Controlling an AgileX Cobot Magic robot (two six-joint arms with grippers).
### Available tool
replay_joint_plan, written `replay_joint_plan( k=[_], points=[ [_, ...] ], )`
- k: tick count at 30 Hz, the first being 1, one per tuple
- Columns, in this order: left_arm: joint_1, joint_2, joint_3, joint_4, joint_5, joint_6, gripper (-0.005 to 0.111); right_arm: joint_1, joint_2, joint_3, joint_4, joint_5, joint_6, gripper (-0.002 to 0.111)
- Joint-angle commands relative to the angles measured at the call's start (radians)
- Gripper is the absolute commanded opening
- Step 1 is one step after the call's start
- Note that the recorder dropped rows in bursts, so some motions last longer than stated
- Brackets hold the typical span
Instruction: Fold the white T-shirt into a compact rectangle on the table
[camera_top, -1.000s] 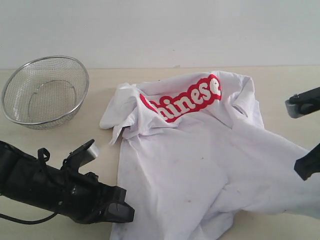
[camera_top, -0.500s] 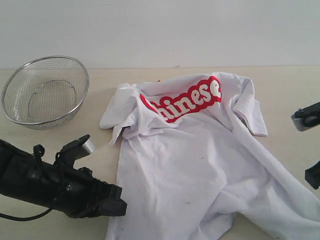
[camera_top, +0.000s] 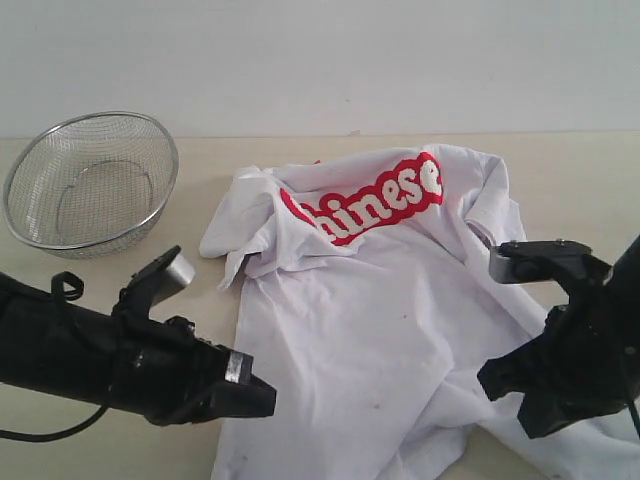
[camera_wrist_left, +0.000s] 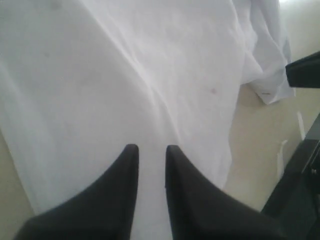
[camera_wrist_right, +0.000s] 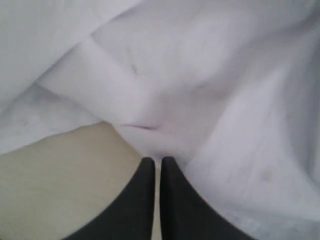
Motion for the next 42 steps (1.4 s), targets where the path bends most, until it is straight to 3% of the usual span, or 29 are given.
replay_joint_plan(
  k=[1, 9, 19, 24, 42],
  points=[
    [-0.042, 0.081, -0.034, -0.012, -0.025, 0.022, 0.019, 0.001, 0.011, 0.004, -0.122, -0.052, 0.104, 0.0],
    [-0.066, 0.174, -0.076, -0.012, -0.043, 0.022, 0.019, 0.001, 0.099, 0.004, -0.208, -0.095, 0.18, 0.0],
    [-0.064, 0.176, -0.072, -0.005, -0.295, -0.01, 0.019, 0.001, 0.187, 0.004, -0.309, -0.149, 0.252, 0.0],
    [-0.018, 0.174, -0.062, 0.021, -0.234, -0.04, 0.019, 0.001, 0.192, 0.002, -0.416, -0.155, 0.337, 0.0],
    [0.179, 0.075, 0.068, 0.107, -0.206, -0.032, 0.019, 0.001, 0.192, -0.07, -0.47, -0.128, 0.373, 0.0]
  ],
)
